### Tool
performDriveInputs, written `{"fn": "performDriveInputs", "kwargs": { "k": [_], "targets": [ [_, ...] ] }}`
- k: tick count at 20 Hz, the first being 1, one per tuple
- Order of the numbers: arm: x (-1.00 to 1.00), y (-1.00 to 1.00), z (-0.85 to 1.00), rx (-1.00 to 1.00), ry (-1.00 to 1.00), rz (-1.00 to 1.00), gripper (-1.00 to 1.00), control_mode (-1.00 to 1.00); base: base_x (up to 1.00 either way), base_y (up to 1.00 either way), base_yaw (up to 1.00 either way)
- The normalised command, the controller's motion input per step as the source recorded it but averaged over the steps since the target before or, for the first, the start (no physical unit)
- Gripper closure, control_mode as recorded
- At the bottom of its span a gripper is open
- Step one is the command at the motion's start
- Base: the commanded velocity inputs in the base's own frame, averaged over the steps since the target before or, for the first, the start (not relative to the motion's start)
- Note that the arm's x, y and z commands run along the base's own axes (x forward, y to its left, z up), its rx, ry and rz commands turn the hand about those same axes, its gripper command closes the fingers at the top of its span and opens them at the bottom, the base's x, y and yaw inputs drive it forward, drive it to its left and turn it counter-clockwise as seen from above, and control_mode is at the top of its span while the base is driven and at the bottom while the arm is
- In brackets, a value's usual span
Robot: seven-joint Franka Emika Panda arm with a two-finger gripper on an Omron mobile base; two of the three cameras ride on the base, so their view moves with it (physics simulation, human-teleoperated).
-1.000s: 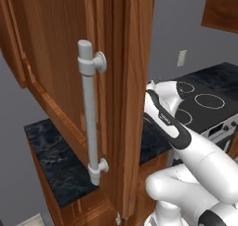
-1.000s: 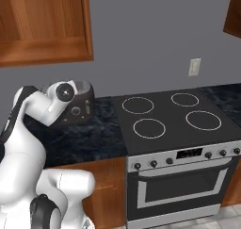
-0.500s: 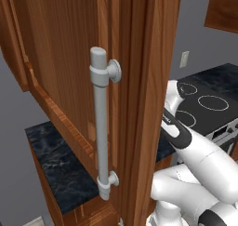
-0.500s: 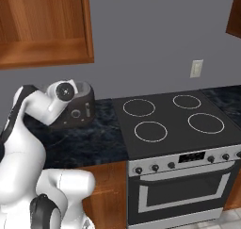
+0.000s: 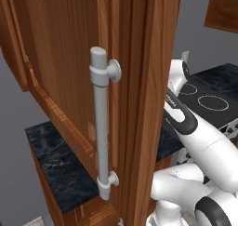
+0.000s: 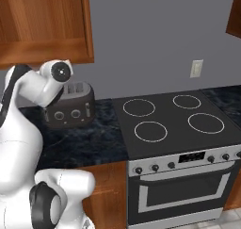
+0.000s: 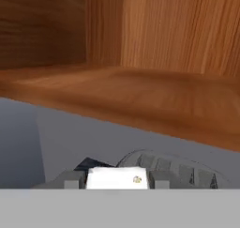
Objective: Pick the boxed drink from the counter and place it in the open cabinet.
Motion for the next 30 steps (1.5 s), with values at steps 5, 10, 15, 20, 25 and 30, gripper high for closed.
{"fn": "performDriveInputs", "kwargs": {
  "k": [5, 10, 15, 20, 25, 30],
  "targets": [
    [0.00, 0.08, 1.00, 0.09, 0.00, 0.00, 1.00, -1.00, 0.00, 0.00, 0.00],
    [0.00, 0.00, 0.93, 0.08, -0.01, 0.00, 1.00, -1.00, 0.00, 0.00, 0.00],
    [0.07, 0.21, 0.35, 0.00, -0.04, 0.00, 1.00, -1.00, 0.00, 0.00, 0.00],
    [0.20, 0.44, 0.01, -0.02, -0.14, -0.07, 1.00, -1.00, 0.00, 0.00, 0.00],
    [0.15, 0.36, 0.00, -0.02, -0.11, -0.10, 1.00, -1.00, 0.00, 0.00, 0.00],
    [0.07, 0.06, 0.00, 0.00, 0.00, -0.03, 1.00, -1.00, 0.00, 0.00, 0.00]
  ]
}}
